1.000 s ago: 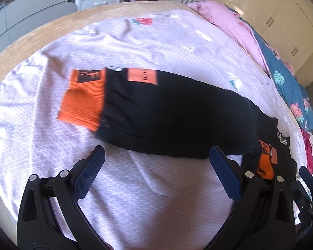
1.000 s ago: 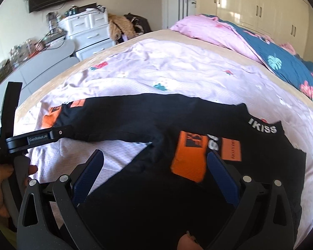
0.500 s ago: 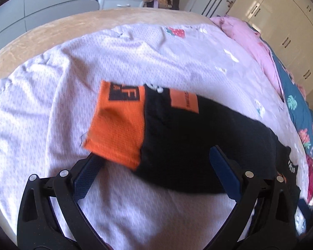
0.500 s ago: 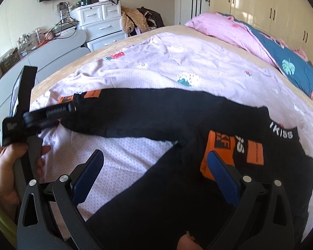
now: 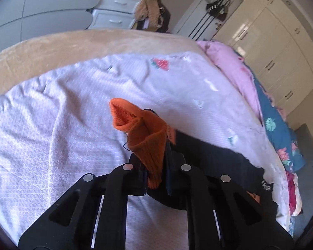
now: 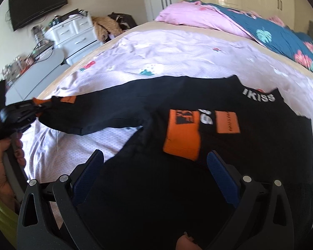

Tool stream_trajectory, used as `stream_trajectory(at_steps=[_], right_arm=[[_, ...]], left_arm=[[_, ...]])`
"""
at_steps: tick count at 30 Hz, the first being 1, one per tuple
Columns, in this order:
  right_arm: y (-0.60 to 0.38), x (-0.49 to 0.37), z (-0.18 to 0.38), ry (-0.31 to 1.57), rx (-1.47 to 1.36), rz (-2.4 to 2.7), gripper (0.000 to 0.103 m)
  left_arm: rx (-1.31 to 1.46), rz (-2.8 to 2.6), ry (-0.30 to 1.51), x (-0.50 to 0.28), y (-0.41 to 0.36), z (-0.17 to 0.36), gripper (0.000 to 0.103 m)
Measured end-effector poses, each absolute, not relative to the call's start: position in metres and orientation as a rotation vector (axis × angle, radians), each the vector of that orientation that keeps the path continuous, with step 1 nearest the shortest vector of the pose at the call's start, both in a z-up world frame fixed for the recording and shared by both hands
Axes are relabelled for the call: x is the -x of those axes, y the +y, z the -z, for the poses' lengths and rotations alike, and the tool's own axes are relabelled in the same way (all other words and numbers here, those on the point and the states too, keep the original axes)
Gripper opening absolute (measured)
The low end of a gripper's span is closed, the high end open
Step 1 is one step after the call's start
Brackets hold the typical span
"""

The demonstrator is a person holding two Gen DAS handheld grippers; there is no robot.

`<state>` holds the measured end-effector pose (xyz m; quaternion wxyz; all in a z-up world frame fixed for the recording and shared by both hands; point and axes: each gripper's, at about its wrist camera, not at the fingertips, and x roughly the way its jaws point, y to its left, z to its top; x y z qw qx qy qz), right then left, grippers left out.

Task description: Fold small clothes

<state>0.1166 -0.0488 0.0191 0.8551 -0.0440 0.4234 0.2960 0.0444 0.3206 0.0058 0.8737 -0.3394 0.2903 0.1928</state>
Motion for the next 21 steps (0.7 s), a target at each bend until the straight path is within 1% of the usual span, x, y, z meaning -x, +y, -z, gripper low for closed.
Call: stream_trajectory(at_steps=[6, 13, 21], right_arm=[[-0.083, -0.119, -0.026, 0.885, 0.02, -0.574, 0.099], [-0.125, -0.121, -0.033, 0.878, -0.06, -0.52, 0.099], [-0.175, -0.122, -0.037, 0.863, -0.124, -0.456, 0.099]], left_arm=[[0.681, -0.344, 0.559, -0.044, 0.3, -0.041, 0.004], [0.641, -0.272, 0.53, -0.067, 0.267, -0.074, 0.004], [0.578, -0.196, 0.527, -0.095, 0.222, -0.095, 0.003]])
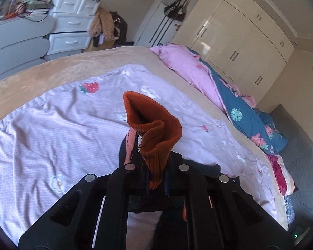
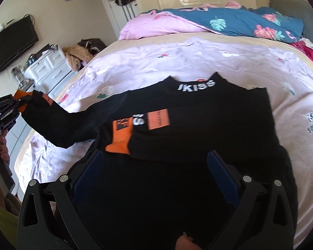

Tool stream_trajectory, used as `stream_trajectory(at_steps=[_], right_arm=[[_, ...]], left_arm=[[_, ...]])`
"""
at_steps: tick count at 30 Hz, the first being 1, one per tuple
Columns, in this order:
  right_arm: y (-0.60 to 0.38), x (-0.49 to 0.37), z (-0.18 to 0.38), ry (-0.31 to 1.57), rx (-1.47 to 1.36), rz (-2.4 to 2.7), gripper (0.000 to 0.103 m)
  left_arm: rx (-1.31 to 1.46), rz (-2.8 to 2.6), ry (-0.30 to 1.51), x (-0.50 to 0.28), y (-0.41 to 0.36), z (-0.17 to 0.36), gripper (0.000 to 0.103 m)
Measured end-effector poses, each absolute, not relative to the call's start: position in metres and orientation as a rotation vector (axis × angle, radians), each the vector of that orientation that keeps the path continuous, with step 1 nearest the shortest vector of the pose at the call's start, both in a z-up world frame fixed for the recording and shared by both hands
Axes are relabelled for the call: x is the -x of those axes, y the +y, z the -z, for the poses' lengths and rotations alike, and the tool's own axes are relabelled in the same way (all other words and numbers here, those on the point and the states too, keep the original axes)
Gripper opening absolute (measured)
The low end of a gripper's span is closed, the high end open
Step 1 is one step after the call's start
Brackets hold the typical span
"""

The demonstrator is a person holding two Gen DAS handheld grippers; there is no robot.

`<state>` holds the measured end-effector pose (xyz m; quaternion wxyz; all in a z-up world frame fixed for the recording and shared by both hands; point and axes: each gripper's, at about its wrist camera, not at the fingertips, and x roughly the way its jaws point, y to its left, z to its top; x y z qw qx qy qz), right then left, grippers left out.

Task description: Fold small clothes

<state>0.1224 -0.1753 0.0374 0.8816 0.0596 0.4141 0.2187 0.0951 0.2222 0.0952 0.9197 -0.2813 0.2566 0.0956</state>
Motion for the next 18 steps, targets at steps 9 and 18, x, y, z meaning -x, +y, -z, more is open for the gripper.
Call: stream_trajectory(at_steps=[9, 18], right_arm=[[-0.226, -0.125, -0.04, 0.854, -0.214, -0.396, 0.099], [-0.262, -0.122, -0.046, 0.835, -0.275, -0.359, 0.099]], left_arm=[[0.505, -0.086, 0.517, -0.118, 0.164, -0.122, 0.003], [0.438, 0.017, 0.522, -0.132, 0.113, -0.135, 0.003]])
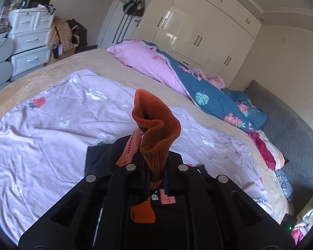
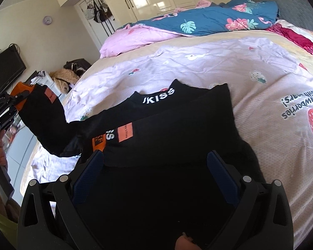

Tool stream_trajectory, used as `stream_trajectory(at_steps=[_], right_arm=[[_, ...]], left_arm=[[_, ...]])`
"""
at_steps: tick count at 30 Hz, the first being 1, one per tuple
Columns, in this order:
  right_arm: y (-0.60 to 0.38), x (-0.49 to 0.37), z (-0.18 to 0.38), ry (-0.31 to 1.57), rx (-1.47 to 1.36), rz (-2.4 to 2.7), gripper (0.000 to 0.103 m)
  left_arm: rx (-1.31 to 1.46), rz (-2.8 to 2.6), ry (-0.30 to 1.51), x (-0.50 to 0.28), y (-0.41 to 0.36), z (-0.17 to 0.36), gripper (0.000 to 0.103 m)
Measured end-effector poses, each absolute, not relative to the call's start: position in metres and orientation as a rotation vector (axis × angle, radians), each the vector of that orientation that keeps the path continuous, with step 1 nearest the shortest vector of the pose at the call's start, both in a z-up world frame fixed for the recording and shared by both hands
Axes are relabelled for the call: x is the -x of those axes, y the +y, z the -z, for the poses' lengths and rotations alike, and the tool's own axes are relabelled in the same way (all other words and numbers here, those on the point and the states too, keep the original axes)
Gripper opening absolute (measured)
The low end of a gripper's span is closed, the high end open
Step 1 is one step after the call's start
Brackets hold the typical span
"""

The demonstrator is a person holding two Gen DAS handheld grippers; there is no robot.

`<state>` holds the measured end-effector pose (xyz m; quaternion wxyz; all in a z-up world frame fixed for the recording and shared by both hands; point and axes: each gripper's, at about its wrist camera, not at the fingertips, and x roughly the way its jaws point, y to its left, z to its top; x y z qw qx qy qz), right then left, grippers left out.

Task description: Fold small clothes

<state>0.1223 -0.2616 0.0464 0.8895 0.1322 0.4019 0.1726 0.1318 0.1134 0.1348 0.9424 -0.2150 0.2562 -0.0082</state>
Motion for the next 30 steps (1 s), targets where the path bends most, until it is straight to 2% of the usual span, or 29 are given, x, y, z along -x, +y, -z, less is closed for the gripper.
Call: stream_trajectory(at_steps=[12, 30], right_arm=[[-0.3, -0.119, -0.046, 0.838, -0.325, -0.296, 0.099], [-0.34, -0.114, -0.035, 0.875, -0.354, -0.16, 0.099]], left_arm=[[0.381, 0.188, 0.584, -0.141, 0.049, -0.115, 0.003], [0.318, 0.403, 0.859, -0.145, -0.033, -0.014, 0.003]])
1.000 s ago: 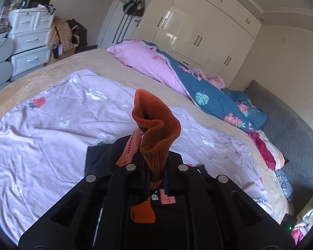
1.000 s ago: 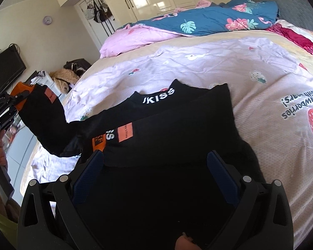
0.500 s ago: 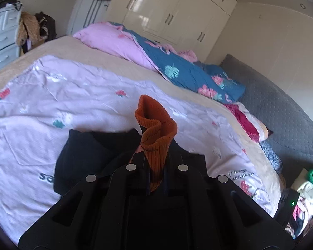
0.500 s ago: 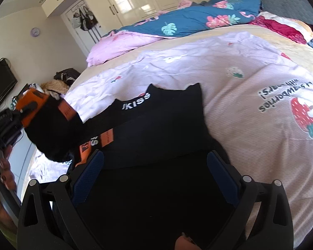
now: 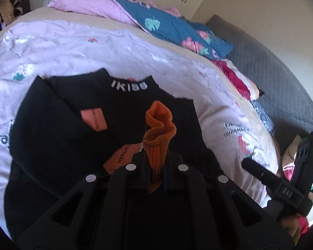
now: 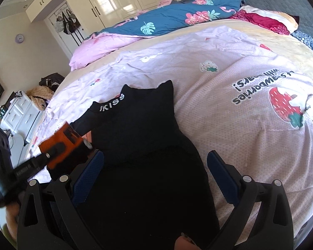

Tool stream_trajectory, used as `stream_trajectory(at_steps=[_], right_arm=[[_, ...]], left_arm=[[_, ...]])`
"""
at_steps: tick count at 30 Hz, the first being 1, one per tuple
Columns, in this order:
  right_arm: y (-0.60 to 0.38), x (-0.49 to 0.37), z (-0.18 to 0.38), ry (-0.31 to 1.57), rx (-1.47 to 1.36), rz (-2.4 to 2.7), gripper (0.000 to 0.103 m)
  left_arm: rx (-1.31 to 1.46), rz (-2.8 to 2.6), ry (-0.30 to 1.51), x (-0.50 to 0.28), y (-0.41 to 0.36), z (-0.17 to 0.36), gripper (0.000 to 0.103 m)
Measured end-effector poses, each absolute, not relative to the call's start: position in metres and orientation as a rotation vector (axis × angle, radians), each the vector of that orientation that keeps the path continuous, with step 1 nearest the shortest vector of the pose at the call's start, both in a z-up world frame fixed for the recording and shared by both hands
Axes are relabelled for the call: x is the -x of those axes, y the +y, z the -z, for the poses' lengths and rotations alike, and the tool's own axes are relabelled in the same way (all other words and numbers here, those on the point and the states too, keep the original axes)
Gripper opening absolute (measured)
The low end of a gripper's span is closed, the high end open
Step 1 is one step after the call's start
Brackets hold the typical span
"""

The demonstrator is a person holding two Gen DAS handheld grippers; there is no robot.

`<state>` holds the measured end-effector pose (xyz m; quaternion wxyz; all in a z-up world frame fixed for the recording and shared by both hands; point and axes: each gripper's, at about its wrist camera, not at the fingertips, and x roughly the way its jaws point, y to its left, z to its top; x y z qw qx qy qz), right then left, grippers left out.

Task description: Fold small clothes

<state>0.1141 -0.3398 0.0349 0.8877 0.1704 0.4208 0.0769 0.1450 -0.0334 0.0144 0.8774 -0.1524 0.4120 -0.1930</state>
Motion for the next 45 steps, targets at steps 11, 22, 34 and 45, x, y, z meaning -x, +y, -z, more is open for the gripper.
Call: stream_trajectory(at_steps=[11, 22, 34, 45], right_arm=[[-0.329, -0.119, -0.016, 0.952, -0.365, -0.153, 0.099], [-0.25, -0.121, 0.02, 1.083, -0.294, -0.321, 0.09], [-0.202, -0.141, -0.029, 0.92, -0.102, -0.479, 0.008], [-0.209, -0.175, -0.124, 0.681, 0.052, -0.531, 0.008]], left_arm=[[0.379, 0.503, 0.963, -0.14, -0.029, 0.013, 0.039], [0.353, 0.218, 0.843, -0.141, 0.052, -0.021, 0.076], [0.474, 0.005, 0.772, -0.129, 0.145, -0.031, 0.079], [0.511, -0.002, 0.803, -0.135, 0.154, -0.013, 0.079]])
